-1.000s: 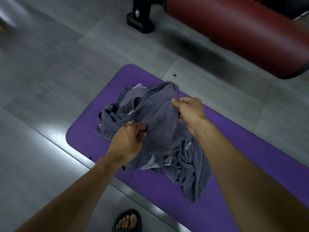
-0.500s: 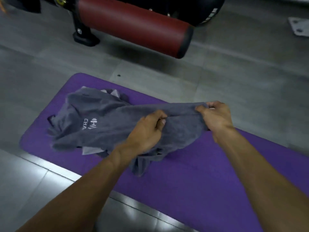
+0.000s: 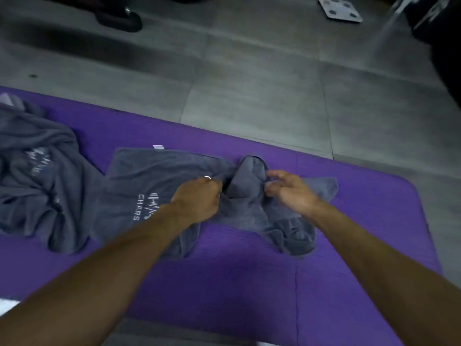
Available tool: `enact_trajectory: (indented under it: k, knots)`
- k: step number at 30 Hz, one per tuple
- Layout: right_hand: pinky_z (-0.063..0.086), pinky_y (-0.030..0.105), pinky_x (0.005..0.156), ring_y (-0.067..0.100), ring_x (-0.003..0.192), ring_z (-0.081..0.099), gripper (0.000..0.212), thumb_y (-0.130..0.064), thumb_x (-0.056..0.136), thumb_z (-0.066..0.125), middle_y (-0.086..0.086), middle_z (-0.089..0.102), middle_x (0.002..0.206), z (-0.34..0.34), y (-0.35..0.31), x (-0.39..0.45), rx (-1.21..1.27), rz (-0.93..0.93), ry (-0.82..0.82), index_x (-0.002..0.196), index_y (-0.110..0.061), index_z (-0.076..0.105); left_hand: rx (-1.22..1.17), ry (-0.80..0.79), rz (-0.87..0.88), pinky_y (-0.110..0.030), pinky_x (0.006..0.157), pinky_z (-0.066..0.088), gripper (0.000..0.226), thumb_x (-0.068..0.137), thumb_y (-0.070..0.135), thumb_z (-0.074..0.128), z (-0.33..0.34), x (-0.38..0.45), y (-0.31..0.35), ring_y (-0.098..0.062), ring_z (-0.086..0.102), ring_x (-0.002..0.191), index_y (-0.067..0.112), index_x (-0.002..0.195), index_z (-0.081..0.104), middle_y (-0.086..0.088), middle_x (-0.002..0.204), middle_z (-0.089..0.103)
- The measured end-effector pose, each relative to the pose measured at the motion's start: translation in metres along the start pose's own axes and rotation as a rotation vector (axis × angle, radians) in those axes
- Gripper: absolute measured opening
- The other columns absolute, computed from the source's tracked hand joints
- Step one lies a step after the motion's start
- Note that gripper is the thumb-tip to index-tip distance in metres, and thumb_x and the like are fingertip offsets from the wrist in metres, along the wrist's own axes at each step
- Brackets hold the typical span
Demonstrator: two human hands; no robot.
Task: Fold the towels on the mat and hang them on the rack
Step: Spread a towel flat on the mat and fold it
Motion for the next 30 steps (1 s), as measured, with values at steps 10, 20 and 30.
enact_trajectory:
  k: [10,20,30]
  knots:
    - [0.046,0.040,0.098,0.034,0.120,0.050,0.063,-0.062,0.075,0.063,0.011,0.055,0.128,-0.049,0.234,-0.005,-0.586,0.350,0.283,0.116,-0.014,0.062,0.290,-0.084,0.423,-0.046,0.118,0.004,0.082,0.083,0.055,0.061,0.168,0.036,0.109,-0.023,0.006,0.148,0.025,0.150,0.026,-0.003,0.158,0.017]
    - [0.048,0.024,0.038,0.014,0.044,0.051,0.031,0.000,0.089,0.054,0.011,0.060,0.072,-0.095,0.241,-0.039,0.492,0.090,0.641,0.108,-0.025,0.051,-0.321,0.098,0.258,-0.035,0.084,0.041,0.016,0.097,0.028,0.053,0.149,0.047,0.129,-0.024,0.059,0.094,0.012,0.098,0.054,-0.007,0.096,0.065]
    - [0.047,0.028,0.065,0.015,0.062,0.056,0.023,-0.024,0.084,0.073,0.004,0.064,0.062,-0.242,0.219,-0.199,-0.121,0.213,0.267,0.073,-0.004,0.071,-0.734,-0.413,0.355,-0.016,0.065,0.047,0.025,0.094,0.033,0.060,0.095,0.057,0.278,-0.008,0.061,0.077,0.009,0.099,0.066,0.002,0.088,0.066]
Point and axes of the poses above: each hand's wrist, its own x-axis towards the middle knuckle, its own z-axis out of the palm, y = z × x, the point moved 6 cm from there along x, towards the middle knuckle
